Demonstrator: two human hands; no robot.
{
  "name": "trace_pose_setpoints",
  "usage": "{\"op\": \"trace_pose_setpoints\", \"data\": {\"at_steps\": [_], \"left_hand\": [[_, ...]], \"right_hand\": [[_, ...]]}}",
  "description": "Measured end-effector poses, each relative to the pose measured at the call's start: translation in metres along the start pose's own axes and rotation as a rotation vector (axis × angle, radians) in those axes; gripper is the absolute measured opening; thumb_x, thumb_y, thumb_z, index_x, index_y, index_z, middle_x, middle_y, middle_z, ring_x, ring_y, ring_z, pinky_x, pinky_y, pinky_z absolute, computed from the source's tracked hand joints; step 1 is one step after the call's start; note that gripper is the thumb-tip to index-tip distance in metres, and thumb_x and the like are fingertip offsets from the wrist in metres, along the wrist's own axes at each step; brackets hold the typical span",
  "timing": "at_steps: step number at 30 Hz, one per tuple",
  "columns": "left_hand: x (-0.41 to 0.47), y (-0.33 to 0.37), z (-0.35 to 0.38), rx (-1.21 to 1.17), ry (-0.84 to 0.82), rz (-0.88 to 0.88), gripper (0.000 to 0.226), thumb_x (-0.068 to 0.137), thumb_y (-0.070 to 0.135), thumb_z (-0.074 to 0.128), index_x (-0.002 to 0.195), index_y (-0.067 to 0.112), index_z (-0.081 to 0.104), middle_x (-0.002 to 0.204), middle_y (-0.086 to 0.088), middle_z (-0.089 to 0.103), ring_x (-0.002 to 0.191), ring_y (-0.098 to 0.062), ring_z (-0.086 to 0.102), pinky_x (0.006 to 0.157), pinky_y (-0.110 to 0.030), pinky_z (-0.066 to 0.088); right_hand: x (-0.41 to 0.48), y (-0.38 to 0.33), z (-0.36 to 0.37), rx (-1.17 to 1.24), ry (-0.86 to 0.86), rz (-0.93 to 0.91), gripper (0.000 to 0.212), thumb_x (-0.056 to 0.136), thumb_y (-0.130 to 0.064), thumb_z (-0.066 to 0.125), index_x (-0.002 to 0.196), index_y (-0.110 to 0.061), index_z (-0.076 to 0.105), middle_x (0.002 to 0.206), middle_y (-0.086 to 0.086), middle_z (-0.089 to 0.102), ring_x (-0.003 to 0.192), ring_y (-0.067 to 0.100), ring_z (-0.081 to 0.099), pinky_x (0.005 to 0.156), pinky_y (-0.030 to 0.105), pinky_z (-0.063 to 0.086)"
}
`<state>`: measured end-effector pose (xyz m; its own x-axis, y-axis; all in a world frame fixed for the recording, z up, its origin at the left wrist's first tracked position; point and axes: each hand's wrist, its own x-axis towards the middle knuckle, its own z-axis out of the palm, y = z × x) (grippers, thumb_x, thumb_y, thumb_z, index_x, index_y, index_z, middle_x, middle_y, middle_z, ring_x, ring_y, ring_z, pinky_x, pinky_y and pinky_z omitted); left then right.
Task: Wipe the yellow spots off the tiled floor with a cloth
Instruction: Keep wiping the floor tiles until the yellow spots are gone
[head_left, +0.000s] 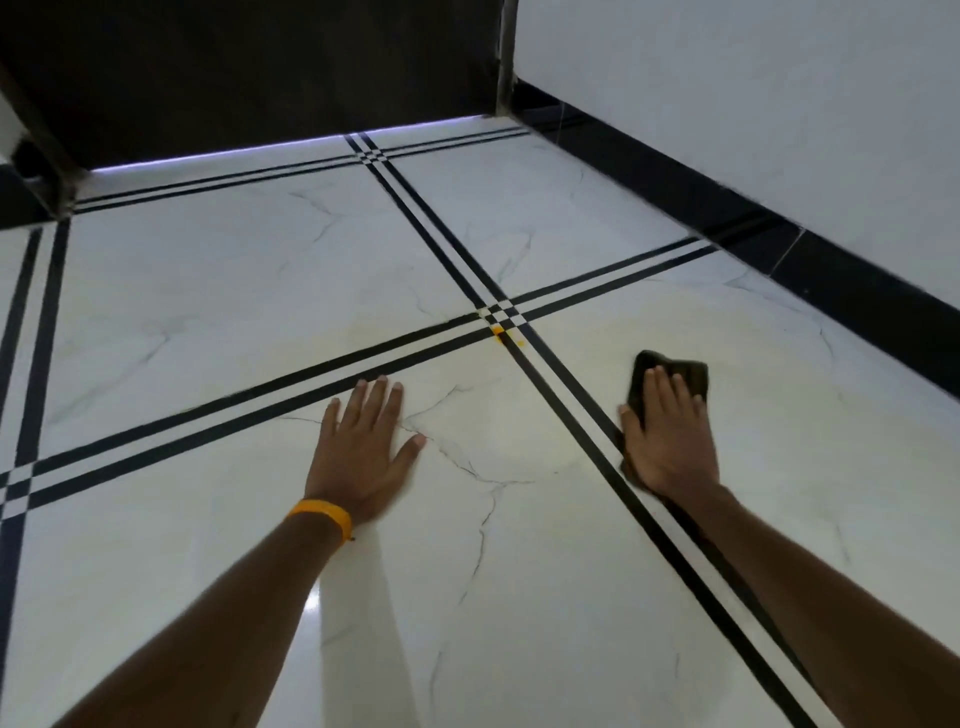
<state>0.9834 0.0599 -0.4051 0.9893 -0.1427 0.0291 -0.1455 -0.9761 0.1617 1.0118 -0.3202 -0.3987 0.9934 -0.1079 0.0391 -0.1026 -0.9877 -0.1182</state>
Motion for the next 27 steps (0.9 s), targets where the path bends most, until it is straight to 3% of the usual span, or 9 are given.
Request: {"op": "trace_pose_setpoints", "data": {"at_steps": [7,11,14,16,18,20,22,25,27], "left_hand": [[0.003,-0.006,0.005,-0.028,0.015,0.019,0.077,0.096,0.065,0.01,0.16,0.021,0.007,0.167,0.0,0.002,0.155,-0.02,-0.001,0.124,-0.05,0.007],[0.006,-0.01,0.005,-0.013,-0.005,0.013,0.078,0.095,0.065,0.006,0.16,0.022,0.003,0.168,0.001,-0.002,0.154,-0.019,-0.004,0.125,-0.049,0.006],[0.004,-0.005,0.004,-0.03,-0.01,0.009,0.078,0.095,0.065,0.006,0.16,0.023,0.0,0.167,0.002,-0.004,0.154,-0.018,-0.007,0.125,-0.049,0.005],[0.006,-0.003,0.002,-0.048,-0.005,0.0,0.077,0.095,0.065,0.006,0.16,0.024,-0.003,0.167,0.003,-0.007,0.154,-0.017,-0.01,0.125,-0.048,0.003],[0.008,-0.003,0.001,-0.047,-0.006,-0.003,0.076,0.096,0.065,0.008,0.16,0.024,-0.004,0.167,0.004,-0.008,0.153,-0.016,-0.012,0.125,-0.047,0.002],[0.008,-0.005,0.002,-0.048,-0.018,-0.002,0.075,0.097,0.064,0.009,0.16,0.024,-0.003,0.167,0.004,-0.008,0.153,-0.016,-0.012,0.125,-0.047,0.002],[0.007,-0.01,0.003,-0.037,-0.017,-0.002,0.075,0.097,0.063,0.009,0.16,0.024,-0.003,0.167,0.004,-0.007,0.154,-0.017,-0.011,0.125,-0.047,0.002],[0.008,-0.013,0.003,-0.033,-0.007,0.003,0.075,0.097,0.064,0.01,0.16,0.023,-0.001,0.168,0.002,-0.004,0.154,-0.017,-0.009,0.125,-0.047,0.002],[0.008,-0.011,0.003,-0.031,-0.009,0.011,0.075,0.097,0.064,0.011,0.16,0.022,0.001,0.168,0.001,-0.002,0.154,-0.018,-0.007,0.125,-0.048,0.003]], "right_hand": [[0.093,-0.062,0.006,0.045,-0.008,0.25,0.072,0.105,-0.049,0.015,0.16,-0.002,0.009,0.169,0.016,0.01,0.156,0.033,0.007,0.126,0.052,0.007],[0.071,-0.162,0.014,0.073,-0.093,-0.225,0.08,0.097,-0.054,-0.003,0.161,-0.008,0.01,0.169,0.007,0.008,0.157,0.025,0.004,0.127,0.045,0.005],[0.018,-0.149,0.014,0.124,-0.162,-0.53,0.072,0.1,-0.052,-0.001,0.162,-0.015,0.009,0.168,-0.004,0.003,0.157,0.015,-0.002,0.128,0.041,0.002],[0.037,-0.121,0.009,0.107,-0.101,-0.467,0.07,0.101,-0.047,0.003,0.161,-0.012,0.015,0.168,-0.001,0.01,0.157,0.019,0.005,0.128,0.042,0.004],[0.083,-0.109,0.009,0.047,-0.053,-0.259,0.07,0.102,-0.045,0.005,0.16,-0.008,0.015,0.168,0.006,0.013,0.156,0.026,0.01,0.127,0.045,0.007],[0.126,-0.128,0.013,0.021,-0.059,-0.089,0.068,0.104,-0.044,0.008,0.161,-0.007,0.01,0.17,0.01,0.01,0.157,0.028,0.007,0.127,0.049,0.008],[0.138,-0.175,0.019,0.047,-0.056,-0.075,0.065,0.105,-0.04,0.015,0.16,-0.005,0.011,0.169,0.012,0.013,0.156,0.03,0.009,0.126,0.051,0.011],[0.096,-0.232,0.023,0.066,-0.071,-0.385,0.062,0.107,-0.038,0.017,0.16,-0.006,0.015,0.168,0.011,0.017,0.156,0.029,0.011,0.126,0.051,0.013],[0.039,-0.224,0.02,0.092,-0.132,-0.605,0.062,0.107,-0.041,0.017,0.161,-0.01,0.015,0.169,0.004,0.015,0.157,0.022,0.008,0.127,0.046,0.009]]}}
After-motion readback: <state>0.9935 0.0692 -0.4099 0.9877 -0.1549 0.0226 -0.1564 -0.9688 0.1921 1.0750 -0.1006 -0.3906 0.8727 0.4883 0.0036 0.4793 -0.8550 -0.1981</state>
